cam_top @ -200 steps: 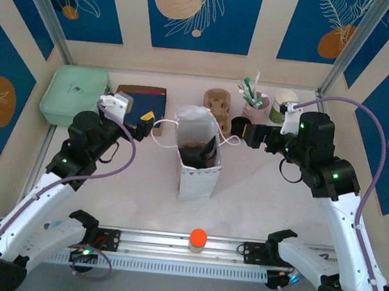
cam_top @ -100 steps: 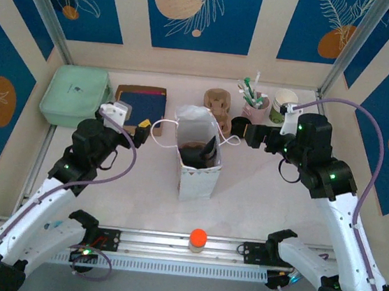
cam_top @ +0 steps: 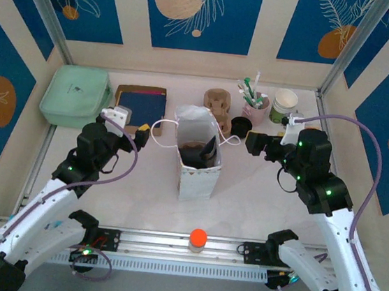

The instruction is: Pack the takeout coffee

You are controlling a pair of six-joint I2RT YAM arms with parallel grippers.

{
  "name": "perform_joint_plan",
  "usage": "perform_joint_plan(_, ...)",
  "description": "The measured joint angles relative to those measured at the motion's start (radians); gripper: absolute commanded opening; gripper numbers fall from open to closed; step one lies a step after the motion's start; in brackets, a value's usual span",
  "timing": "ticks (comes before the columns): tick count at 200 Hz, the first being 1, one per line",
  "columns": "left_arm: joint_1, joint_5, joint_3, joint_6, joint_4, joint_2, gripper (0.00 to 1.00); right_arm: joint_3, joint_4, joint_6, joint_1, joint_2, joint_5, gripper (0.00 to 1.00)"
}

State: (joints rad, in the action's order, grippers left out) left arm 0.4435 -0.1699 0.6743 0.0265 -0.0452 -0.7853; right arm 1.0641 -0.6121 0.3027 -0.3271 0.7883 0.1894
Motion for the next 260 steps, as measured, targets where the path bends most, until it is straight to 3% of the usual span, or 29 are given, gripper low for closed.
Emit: perform_joint_plan(260,0.0,-0.072,-0.161,0.081,-0.001,0.087,1.0,-0.186,0.043,0.036,0.041,-0.081,0.107,0.99)
